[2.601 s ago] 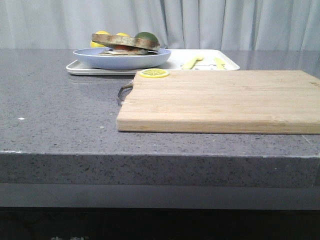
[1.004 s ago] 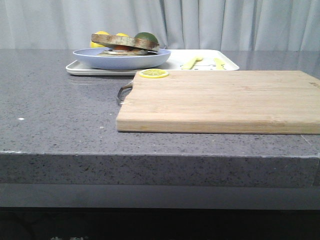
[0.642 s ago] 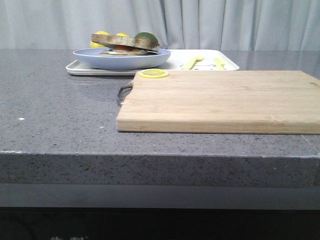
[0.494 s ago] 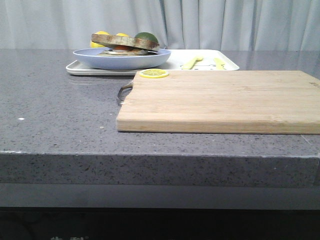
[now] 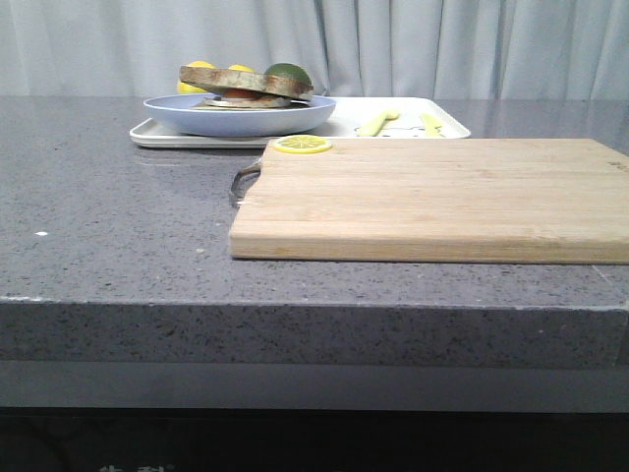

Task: Place bread and move sandwich to tray

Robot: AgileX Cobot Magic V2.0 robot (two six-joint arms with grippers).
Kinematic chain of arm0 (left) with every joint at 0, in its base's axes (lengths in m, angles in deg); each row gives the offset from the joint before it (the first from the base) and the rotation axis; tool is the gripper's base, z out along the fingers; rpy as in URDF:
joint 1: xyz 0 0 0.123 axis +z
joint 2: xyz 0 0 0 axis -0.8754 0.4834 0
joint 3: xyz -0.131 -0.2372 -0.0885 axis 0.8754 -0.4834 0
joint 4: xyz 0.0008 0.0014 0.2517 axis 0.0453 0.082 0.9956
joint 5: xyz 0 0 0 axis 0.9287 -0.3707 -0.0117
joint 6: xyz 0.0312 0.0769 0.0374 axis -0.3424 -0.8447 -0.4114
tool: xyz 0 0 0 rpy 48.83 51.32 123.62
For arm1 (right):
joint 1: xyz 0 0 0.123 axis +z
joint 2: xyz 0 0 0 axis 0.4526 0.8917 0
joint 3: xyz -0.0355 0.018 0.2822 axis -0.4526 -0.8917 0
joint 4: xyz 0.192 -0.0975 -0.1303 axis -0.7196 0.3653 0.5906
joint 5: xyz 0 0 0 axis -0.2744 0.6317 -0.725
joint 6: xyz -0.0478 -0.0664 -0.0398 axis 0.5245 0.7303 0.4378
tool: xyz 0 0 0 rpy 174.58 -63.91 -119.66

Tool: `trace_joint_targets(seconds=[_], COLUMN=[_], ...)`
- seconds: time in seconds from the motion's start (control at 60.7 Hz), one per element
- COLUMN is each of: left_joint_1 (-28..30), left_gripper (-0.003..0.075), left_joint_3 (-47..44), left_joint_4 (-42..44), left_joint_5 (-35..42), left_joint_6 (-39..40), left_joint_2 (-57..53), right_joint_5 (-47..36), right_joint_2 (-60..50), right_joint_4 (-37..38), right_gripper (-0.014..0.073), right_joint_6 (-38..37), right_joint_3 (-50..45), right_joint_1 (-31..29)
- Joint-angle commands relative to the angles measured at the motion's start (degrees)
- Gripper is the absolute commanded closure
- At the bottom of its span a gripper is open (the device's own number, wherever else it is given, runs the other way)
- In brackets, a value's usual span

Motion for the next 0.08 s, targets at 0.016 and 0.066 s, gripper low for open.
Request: trace_joint_targets(seconds=[0.016, 0.066], left_joint_1=[0.2, 0.2], left_gripper=[0.0738, 0.0738], left_joint_3=[-0.3, -0.3], left_joint_4=[-0.6, -0.6], left_joint_5=[5.1, 5.1], left_joint_6=[0.5, 0.5], left_joint_2=[-1.2, -1.2], right_joint_5=[-4.9, -4.9], right_joint_2=[-1.3, -1.3], right_joint_4=[0.6, 0.6], right_gripper=[0.0661, 0.0661], right_joint_6=[0.1, 0.1], right_joint_3=[0.2, 0.2], right_joint_1=[-0.3, -0.3])
